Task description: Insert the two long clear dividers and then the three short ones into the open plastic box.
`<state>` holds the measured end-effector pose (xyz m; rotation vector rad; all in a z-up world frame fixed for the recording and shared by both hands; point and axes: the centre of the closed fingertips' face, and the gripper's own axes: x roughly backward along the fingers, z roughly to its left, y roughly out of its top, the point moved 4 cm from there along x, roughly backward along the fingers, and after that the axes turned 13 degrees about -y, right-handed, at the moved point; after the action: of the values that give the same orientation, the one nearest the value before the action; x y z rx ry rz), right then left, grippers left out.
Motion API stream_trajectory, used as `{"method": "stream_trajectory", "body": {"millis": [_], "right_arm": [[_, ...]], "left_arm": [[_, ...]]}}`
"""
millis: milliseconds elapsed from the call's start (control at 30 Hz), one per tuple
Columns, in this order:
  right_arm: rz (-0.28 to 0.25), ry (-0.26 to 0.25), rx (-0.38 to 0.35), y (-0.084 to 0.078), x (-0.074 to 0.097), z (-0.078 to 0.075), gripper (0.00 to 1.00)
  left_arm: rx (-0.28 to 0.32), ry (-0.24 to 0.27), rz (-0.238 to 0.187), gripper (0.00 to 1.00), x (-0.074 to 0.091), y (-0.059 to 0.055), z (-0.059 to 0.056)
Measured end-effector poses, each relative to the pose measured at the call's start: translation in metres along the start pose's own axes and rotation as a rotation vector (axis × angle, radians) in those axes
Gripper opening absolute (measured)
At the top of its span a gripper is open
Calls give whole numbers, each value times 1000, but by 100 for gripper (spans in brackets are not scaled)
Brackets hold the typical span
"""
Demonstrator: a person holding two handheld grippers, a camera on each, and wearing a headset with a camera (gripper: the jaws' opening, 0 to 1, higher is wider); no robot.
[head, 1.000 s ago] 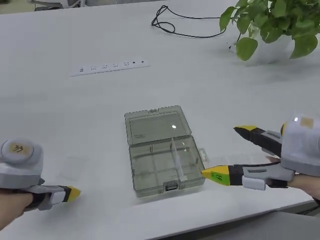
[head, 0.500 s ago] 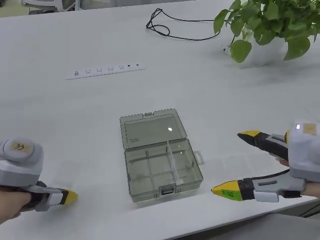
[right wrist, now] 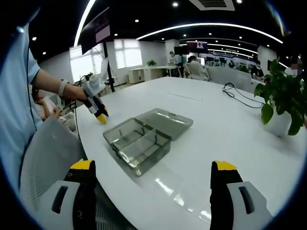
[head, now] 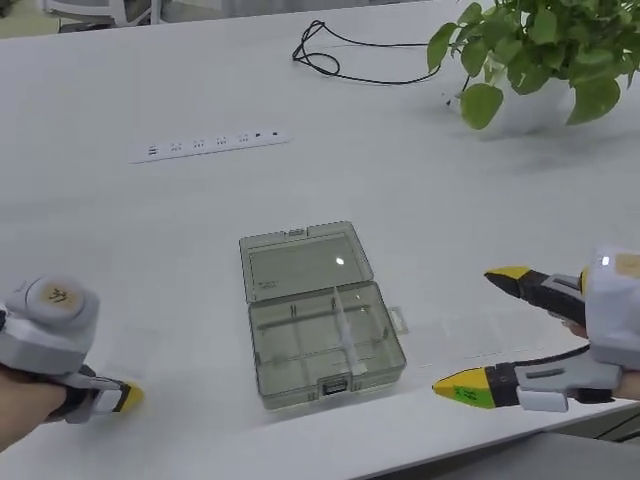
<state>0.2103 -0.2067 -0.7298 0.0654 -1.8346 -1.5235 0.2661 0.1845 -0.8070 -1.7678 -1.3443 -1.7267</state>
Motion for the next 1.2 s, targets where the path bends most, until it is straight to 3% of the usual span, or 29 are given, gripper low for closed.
{"method": "stream_trajectory", "body": {"millis": [333,733,1200], "right_arm": [[4,-4,-16,-2,-1,1,100],[14,9,-26,-3,-4,6,100],[25,14,-46,-5,-5,10,100]], "left_arm": [[38,-7,-37,31,4,1,1],[47,-18,-43,30,3,-1,1],[71,-49,-104,30,4,3,-5]]}}
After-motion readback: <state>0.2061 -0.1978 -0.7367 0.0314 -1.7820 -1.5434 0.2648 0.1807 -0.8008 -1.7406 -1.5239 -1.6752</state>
